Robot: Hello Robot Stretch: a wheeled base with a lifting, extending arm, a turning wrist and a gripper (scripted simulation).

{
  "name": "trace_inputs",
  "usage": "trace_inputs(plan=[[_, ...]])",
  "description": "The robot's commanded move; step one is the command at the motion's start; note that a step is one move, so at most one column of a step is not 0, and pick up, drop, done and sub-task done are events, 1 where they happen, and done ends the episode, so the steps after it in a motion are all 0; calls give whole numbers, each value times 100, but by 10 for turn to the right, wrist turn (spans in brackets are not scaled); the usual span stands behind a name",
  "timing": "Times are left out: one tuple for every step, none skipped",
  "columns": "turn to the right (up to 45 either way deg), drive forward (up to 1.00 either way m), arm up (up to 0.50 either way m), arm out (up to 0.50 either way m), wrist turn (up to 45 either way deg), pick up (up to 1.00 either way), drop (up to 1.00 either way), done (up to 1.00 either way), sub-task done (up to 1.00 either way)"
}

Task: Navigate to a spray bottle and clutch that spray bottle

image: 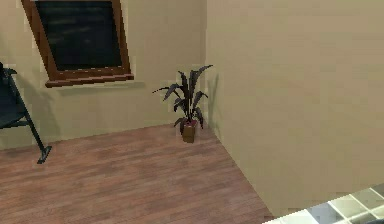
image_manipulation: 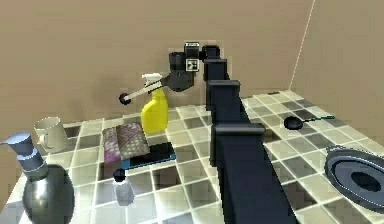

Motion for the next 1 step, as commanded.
trace_inputs(plan=[[0,0,0,0,0,0,0,100,0]])
